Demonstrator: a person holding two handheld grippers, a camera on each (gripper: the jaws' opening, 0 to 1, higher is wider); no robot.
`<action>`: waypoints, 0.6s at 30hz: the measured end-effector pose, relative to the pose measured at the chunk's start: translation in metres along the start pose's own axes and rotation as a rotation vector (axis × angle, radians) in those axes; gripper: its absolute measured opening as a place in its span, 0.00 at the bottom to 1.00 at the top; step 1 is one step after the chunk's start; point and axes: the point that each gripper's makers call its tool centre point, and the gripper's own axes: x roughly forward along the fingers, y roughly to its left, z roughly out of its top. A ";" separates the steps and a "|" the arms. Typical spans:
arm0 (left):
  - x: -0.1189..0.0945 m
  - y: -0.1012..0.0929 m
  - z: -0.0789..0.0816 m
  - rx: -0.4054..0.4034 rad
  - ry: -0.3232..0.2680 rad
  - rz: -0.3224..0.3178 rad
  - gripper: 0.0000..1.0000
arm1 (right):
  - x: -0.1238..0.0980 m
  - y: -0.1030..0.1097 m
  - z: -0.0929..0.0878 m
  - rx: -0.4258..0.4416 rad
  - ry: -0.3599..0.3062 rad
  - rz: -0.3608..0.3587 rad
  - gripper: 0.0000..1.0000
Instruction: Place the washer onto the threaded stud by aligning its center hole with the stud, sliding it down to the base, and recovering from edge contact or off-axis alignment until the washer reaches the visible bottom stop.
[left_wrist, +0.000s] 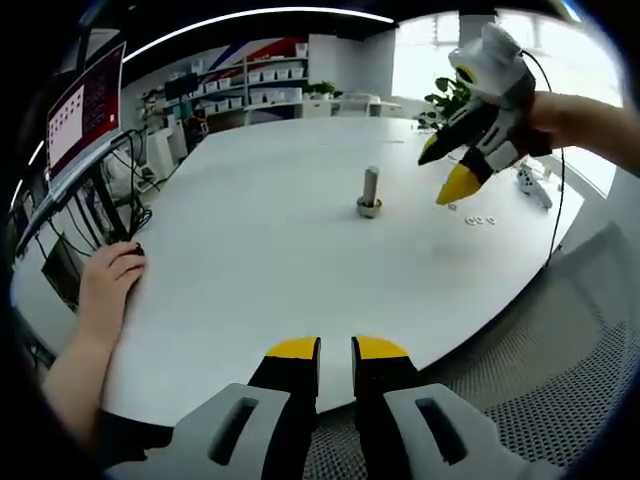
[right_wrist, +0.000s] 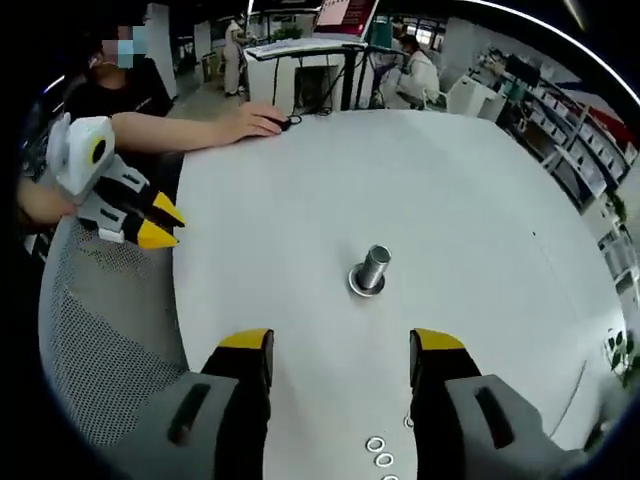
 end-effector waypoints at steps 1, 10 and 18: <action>0.000 0.000 0.001 -0.005 -0.003 -0.002 0.10 | -0.006 0.000 -0.003 0.012 -0.007 -0.010 0.57; -0.001 -0.003 0.000 0.018 0.007 -0.021 0.11 | -0.066 0.003 -0.039 0.230 -0.134 -0.130 0.55; -0.002 -0.005 0.001 0.026 0.002 -0.034 0.11 | -0.118 0.001 -0.080 0.375 -0.239 -0.274 0.53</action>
